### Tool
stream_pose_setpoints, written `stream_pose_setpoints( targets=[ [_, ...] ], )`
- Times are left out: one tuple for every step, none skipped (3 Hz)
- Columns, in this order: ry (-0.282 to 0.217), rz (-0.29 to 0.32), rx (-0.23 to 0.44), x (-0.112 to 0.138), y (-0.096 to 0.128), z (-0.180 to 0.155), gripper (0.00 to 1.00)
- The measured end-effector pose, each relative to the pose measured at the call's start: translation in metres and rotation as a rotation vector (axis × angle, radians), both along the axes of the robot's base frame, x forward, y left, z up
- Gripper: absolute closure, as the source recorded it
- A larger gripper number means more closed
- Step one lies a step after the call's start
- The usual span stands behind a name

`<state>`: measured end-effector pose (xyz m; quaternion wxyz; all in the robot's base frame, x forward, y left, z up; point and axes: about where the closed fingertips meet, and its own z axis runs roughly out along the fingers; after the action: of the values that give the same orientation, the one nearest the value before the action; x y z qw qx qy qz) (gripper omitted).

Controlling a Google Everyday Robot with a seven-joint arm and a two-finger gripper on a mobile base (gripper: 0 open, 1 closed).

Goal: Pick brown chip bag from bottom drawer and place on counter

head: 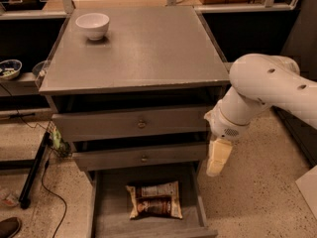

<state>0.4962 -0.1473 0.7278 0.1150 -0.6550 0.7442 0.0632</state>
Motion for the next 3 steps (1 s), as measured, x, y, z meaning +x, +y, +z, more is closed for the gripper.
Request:
stream_pose_setpoints(
  targets=[
    [0.021, -0.012, 0.019, -0.001, 0.001, -0.015, 0.0],
    [0.037, -0.045, 0.053, 0.013, 0.003, -0.049, 0.0],
    [0.038, -0.045, 0.053, 0.013, 0.003, -0.049, 0.0]
  ],
)
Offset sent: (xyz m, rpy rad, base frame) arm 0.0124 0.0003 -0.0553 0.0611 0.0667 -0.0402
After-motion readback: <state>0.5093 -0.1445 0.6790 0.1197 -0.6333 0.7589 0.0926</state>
